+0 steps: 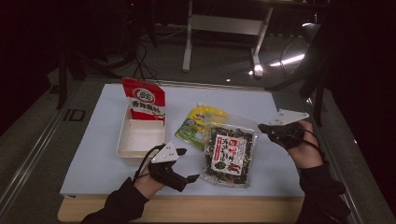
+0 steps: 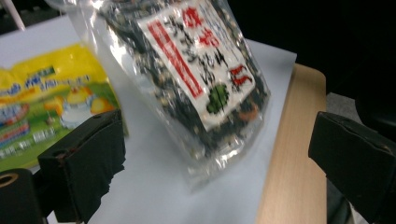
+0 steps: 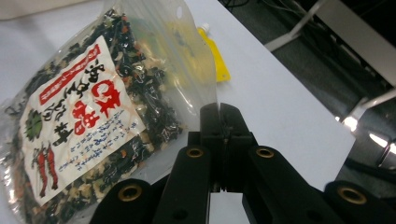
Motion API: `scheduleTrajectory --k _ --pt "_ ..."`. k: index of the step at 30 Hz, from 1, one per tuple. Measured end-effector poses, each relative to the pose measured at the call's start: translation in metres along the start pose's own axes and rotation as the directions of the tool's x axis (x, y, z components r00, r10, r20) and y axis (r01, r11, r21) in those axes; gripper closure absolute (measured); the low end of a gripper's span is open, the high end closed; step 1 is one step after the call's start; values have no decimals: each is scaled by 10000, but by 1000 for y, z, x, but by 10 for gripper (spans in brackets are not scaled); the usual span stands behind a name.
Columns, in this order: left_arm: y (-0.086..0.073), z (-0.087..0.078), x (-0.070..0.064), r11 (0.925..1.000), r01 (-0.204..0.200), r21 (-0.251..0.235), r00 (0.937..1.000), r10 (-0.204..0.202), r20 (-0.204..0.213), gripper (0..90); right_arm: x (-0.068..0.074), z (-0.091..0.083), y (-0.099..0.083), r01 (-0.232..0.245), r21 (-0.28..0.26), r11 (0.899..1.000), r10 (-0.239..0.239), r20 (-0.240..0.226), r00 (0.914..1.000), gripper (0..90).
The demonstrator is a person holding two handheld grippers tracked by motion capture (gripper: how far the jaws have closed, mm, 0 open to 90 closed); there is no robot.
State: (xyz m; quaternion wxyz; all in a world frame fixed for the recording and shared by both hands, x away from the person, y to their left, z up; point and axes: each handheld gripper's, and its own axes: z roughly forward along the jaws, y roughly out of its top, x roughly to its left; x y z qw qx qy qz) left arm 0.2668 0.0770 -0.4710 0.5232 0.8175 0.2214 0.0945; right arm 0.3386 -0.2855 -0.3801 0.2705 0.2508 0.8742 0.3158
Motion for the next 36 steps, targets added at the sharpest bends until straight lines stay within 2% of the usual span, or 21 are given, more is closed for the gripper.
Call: scheduleTrajectory --k 3,5,6,7,8,14,20,22,23,25,28,30,31,32,34,35,36 --pt "8 4 2 10000 -81 37 9995 82 -296 46 3 -6 2 262 -133 9996 -264 -118 9996 900" --pt "12 7 5 10000 14 -19 9999 -14 -149 46 3 -10 2 327 -316 9990 -336 -301 9990 900" --pt "14 9 6 10000 -5 -55 9995 4 -328 47 3 -14 1 378 -468 9982 -401 -499 9979 900" --pt "15 11 7 9999 38 -104 9995 -41 -328 47 3 -14 1 378 -468 9982 -401 -499 9979 900" --pt "15 12 8 9998 49 -173 9998 -52 -206 47 4 -15 1 444 -534 9976 -472 -535 9975 900" --pt "16 27 11 9996 252 -152 9996 -253 -104 55 6 -28 -3 846 -873 9926 -925 -903 9916 899" --pt "15 44 16 9996 258 -114 9997 -258 15 70 7 -35 -6 890 -1015 9908 -1007 -1165 9881 899" --pt "15 49 20 9992 339 -209 9993 -336 137 80 8 -37 -5 976 -1013 9901 -1089 -1125 9877 899" --pt "14 55 26 9983 566 -140 9981 -562 256 79 9 -38 -4 1025 -996 9897 -1130 -1061 9879 899" --pt "14 58 28 9980 622 -67 9978 -620 252 79 9 -37 -4 1101 -958 9893 -1201 -1062 9871 899" --pt "12 65 34 9982 594 -43 9968 -591 539 80 9 -37 -4 1090 -1000 9890 -1198 -1086 9868 899" --pt "12 68 35 9980 623 -75 9964 -618 585 80 9 -38 -3 1092 -1010 9889 -1198 -1061 9871 899" --pt "11 73 40 9960 887 -88 9932 -878 771 80 10 -37 -3 1119 -1014 9885 -1226 -1067 9867 899" --pt "10 74 41 9948 1020 -66 9926 -1013 675 95 10 -38 -3 1159 -1041 9878 -1268 -1055 9863 899" --pt "10 76 46 9923 1239 -64 9866 -1225 1081 160 11 -38 -2 1163 -1091 9872 -1280 -1069 9860 899" --pt "9 77 47 9930 1182 -68 9845 -1163 1313 159 11 -39 -2 1177 -1110 9868 -1295 -1060 9859 899" --pt "9 77 47 9930 1182 -68 9845 -1163 1313 190 11 -39 -2 1177 -1110 9868 -1295 -1060 9859 899"
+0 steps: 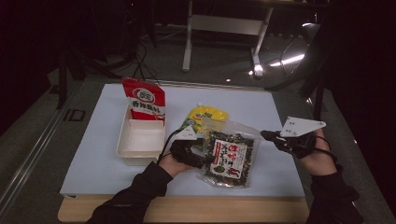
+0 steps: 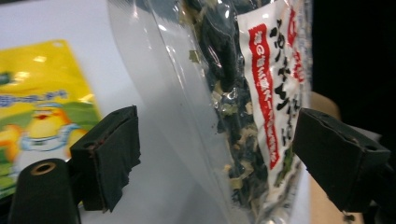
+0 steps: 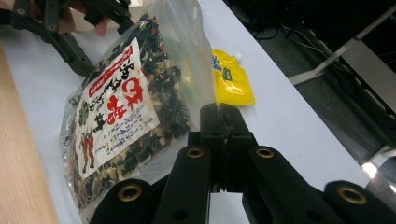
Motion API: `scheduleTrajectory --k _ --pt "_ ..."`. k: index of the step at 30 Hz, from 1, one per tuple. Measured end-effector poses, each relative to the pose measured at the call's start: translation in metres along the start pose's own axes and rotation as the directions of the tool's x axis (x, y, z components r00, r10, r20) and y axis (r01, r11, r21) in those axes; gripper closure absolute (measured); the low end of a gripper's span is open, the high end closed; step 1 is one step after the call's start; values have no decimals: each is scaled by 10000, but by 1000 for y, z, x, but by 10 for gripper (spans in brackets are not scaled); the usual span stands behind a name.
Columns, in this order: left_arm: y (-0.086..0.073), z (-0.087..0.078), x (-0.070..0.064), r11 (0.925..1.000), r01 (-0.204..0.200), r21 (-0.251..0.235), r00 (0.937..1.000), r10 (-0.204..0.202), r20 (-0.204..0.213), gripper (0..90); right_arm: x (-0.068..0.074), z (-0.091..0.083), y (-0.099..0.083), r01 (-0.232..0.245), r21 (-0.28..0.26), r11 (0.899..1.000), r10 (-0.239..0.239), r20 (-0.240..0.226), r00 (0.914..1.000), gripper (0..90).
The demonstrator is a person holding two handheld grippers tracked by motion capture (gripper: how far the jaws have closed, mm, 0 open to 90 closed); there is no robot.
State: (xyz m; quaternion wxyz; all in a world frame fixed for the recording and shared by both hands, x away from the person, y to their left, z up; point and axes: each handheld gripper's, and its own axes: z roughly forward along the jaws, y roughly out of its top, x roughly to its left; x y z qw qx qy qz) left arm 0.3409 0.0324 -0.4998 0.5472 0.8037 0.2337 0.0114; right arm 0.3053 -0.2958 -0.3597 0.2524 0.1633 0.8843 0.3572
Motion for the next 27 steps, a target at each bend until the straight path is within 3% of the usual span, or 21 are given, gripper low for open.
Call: scheduleTrajectory --k 1,2,3,6,9,10,11,13,14,18,19,21,27 --pt "0 1 1 9998 -176 -54 9993 178 328 190 0 0 1 31 -6 10000 -31 -14 10000 899" --pt "1 2 1 9997 -228 -58 9984 231 520 285 1 -1 3 97 10 10000 -97 -30 9999 899" --pt "2 3 1 9996 -290 -27 9965 292 778 285 1 -1 3 97 10 10000 -97 -30 9999 899" --pt "5 1 1 9989 -462 -103 9916 471 1208 366 3 -3 5 149 -66 9999 -149 -27 9999 899" --pt "6 0 1 9988 -475 -146 9884 491 1437 514 6 -6 9 234 -207 9995 -236 -96 9997 899" --pt "6 0 1 9989 -436 -177 9877 457 1493 514 6 -6 9 234 -207 9995 -236 -96 9997 899" --pt "7 0 0 9985 -463 -294 9814 510 1851 575 7 -7 11 308 -266 9992 -310 -102 9995 899" --pt "7 -1 -1 9986 -429 -301 9792 480 1969 603 8 -8 12 360 -230 9991 -361 -49 9993 899" --pt "8 -1 -1 9987 -373 -342 9750 439 2178 664 8 -8 13 406 -193 9990 -407 -24 9992 899" --pt "9 -4 -5 9979 -534 -365 9729 602 2234 719 9 -11 13 404 -179 9990 -404 -16 9992 900" --pt "12 -6 -11 9959 -844 -340 9724 897 2154 719 8 -12 13 374 -157 9992 -374 16 9993 900" --pt "15 -7 -15 9950 -963 -266 9714 998 2155 746 6 -14 12 313 -162 9994 -311 87 9995 899" --pt "27 -18 -30 9883 -1467 -416 9713 1519 1830 760 4 -25 14 189 -708 9973 -179 140 9997 875"
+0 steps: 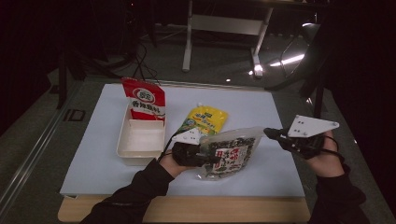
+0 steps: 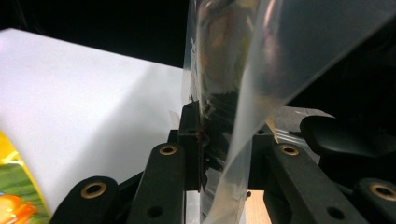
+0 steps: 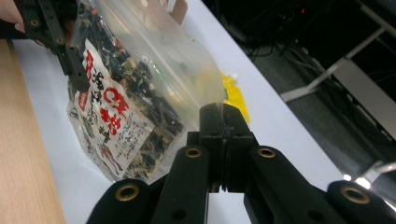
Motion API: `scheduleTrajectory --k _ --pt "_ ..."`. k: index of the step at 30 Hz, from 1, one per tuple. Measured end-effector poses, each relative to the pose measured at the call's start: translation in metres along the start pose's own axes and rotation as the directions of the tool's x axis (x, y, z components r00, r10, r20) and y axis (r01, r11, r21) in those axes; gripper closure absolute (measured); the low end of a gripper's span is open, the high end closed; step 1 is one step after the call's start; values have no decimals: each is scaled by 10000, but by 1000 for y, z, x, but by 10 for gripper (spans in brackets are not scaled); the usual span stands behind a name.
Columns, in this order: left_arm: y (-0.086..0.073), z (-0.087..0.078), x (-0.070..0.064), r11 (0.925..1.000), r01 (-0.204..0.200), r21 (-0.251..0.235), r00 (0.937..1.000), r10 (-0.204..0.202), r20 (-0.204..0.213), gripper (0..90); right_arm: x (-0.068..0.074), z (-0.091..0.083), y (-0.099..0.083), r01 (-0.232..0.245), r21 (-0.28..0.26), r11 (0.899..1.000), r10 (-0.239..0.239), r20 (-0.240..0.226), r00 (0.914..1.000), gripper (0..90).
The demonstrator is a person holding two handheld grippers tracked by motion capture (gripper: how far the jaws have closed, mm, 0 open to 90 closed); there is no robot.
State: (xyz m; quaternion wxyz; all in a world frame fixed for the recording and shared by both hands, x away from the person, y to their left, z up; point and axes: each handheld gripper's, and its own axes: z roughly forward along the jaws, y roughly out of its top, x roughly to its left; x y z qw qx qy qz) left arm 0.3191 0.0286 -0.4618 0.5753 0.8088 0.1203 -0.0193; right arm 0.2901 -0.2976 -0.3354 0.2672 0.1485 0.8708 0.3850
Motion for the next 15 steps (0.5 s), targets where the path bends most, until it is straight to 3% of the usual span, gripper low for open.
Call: scheduleTrajectory --k 3,6,9,10,13,15 --pt "5 -3 -3 10000 -42 -56 10000 42 -44 761 0 -4 2 -14 -264 9997 16 59 10000 839" --pt "13 -11 -7 9998 -186 -95 9996 184 -194 762 -3 -7 3 -353 -790 9963 354 5 9994 676" --pt "16 -16 -8 9998 -177 -64 9994 175 -307 761 -5 -6 2 -588 -914 9941 591 8 9982 628" --pt "18 -21 -10 9997 -215 -121 9986 209 -484 761 -5 -4 0 -765 -913 9929 771 36 9970 564" --pt "21 -28 -9 9996 -185 -216 9984 173 -540 761 -5 -1 -1 -1000 -917 9908 1007 30 9949 541" --pt "25 -35 -9 9991 -176 -378 9981 153 -604 761 -6 5 -3 -1418 -877 9860 1429 65 9897 493"
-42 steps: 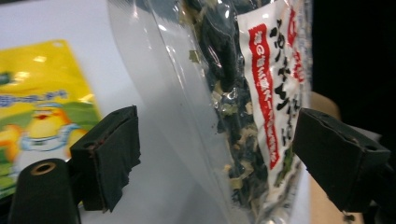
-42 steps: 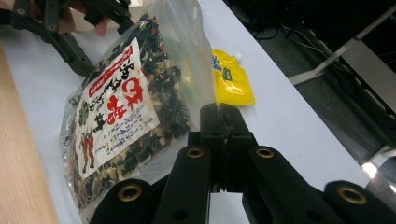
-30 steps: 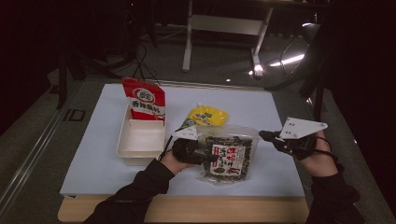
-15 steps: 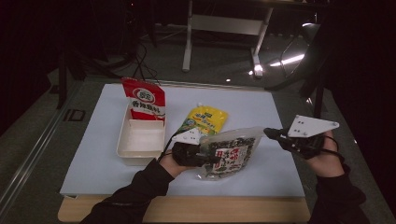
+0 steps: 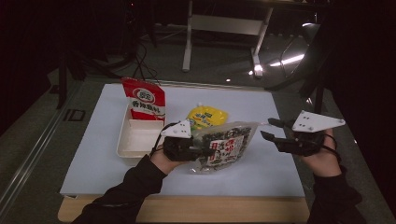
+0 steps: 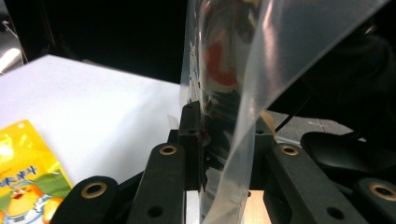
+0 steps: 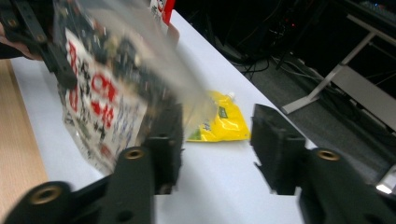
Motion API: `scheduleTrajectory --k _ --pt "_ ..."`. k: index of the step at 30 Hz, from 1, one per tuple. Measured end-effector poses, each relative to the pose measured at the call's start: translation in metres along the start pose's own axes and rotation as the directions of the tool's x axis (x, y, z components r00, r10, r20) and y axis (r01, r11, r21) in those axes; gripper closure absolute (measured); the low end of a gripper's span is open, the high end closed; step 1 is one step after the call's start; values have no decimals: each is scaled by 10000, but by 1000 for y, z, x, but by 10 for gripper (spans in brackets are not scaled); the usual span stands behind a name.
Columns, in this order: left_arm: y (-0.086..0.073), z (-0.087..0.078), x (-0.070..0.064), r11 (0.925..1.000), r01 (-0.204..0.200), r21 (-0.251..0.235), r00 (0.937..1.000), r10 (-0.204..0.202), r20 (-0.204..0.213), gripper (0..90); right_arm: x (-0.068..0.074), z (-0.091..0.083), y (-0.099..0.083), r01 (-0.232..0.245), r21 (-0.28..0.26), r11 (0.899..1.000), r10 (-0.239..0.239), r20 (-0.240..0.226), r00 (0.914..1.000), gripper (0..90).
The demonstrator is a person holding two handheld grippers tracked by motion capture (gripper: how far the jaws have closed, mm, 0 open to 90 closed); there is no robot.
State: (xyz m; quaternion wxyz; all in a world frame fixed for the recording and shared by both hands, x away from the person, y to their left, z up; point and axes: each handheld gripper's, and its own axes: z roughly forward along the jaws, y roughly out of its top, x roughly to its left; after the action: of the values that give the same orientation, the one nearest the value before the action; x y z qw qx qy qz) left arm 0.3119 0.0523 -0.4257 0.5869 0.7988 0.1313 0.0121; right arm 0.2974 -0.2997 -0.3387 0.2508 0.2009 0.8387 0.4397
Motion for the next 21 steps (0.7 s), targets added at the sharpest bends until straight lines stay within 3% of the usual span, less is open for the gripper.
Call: scheduleTrajectory --k 7,8,9,10,12,13,18,19,21 --pt "14 -27 1 9990 -170 -412 9982 146 -585 761 -2 16 -9 -833 -106 9965 835 215 9963 341" --pt "16 -30 1 9990 -157 -411 9983 134 -561 761 -4 22 -13 -1277 -274 9914 1283 238 9914 307" --pt "18 -34 1 9988 -202 -451 9975 170 -690 761 -4 22 -13 -1277 -274 9914 1283 238 9914 307" --pt "19 -38 1 9985 -240 -483 9964 199 -825 760 -5 30 -18 -1689 -419 9847 1701 266 9851 255" --pt "21 -42 2 9984 -260 -511 9961 216 -853 761 -5 30 -18 -1689 -419 9847 1701 266 9851 255" --pt "25 -51 2 9977 -280 -624 9944 215 -1034 760 -4 43 -25 -2111 -581 9757 2126 206 9769 175" --pt "30 -72 5 9969 -342 -712 9888 234 -1475 760 2 56 -32 -2270 -740 9711 2258 -235 9739 137" --pt "29 -80 7 9965 -351 -762 9850 216 -1713 760 6 60 -34 -2252 -809 9709 2227 -385 9741 134" --pt "29 -84 8 9967 -323 -749 9846 189 -1737 760 10 63 -36 -2152 -793 9733 2121 -461 9762 131"
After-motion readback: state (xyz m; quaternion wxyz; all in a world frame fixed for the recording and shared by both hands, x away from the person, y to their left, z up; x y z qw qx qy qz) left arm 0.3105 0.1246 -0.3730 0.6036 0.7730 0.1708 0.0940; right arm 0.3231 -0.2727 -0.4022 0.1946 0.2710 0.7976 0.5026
